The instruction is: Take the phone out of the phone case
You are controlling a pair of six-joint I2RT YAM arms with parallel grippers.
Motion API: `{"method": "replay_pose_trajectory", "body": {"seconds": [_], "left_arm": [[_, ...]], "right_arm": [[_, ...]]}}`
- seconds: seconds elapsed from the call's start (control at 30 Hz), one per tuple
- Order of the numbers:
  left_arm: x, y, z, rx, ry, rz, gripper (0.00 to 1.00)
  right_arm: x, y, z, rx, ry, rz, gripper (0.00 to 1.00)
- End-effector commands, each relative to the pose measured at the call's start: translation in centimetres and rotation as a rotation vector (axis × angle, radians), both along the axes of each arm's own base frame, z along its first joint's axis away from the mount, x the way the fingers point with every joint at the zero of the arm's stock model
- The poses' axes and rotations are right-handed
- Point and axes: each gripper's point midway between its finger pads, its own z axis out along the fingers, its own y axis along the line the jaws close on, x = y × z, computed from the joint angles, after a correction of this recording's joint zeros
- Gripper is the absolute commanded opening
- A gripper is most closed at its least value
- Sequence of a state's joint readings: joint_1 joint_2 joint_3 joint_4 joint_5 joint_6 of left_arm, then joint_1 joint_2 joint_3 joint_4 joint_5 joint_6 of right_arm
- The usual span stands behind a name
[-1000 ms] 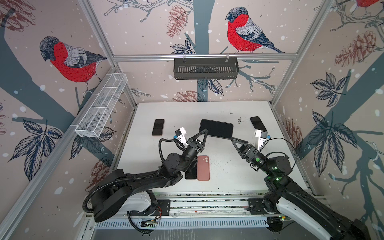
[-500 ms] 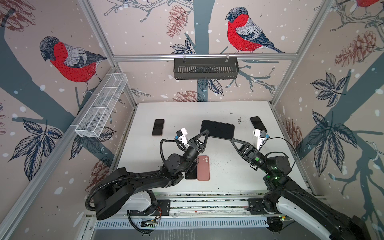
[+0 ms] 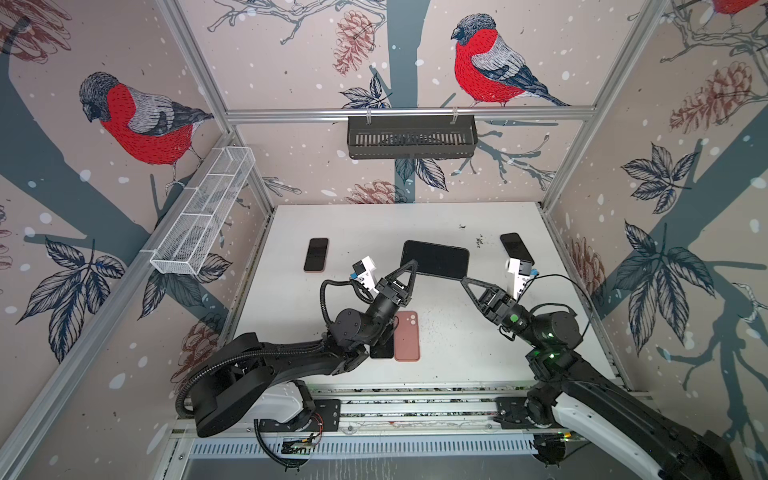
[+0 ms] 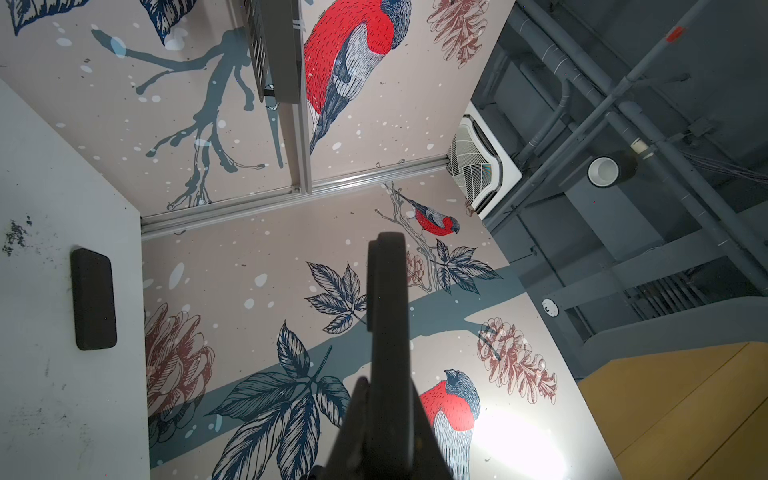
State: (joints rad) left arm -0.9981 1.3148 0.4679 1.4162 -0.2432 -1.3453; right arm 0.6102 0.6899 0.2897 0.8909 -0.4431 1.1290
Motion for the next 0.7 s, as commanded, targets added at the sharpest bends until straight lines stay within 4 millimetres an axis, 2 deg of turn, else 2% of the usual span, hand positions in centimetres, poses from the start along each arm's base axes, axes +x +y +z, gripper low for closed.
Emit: {"method": "replay_pose_trajectory", "body": {"seconds": [0.0, 0.17, 0.3, 0.47, 0.67], "left_arm": [[-0.8, 0.6, 1.7, -0.062, -0.051, -0.013, 0.00], [-0.9, 0.1, 1.4, -0.044, -0.044, -0.024, 0.00], [-0.8, -0.3, 1.0, -0.039, -0.012, -0.046, 0.00], [-1.0, -1.2, 0.8, -0.035, 0.052, -0.106, 0.00], [-1.4, -2.0, 0.8, 0.013, 0.087, -0.143, 0.00]], "right_arm": [[-0.7, -0.1, 1.2, 0.018, -0.055, 0.015, 0.10], [-0.6, 0.0, 1.0, 0.001, -0.063, 0.009, 0.03], [-0.8, 0.1, 0.5, -0.042, -0.110, -0.004, 0.01], [-0.3, 0.6, -2.1, -0.195, -0.200, -0.064, 0.00], [1.4, 0.3, -5.1, -0.362, -0.265, -0.174, 0.00]]}}
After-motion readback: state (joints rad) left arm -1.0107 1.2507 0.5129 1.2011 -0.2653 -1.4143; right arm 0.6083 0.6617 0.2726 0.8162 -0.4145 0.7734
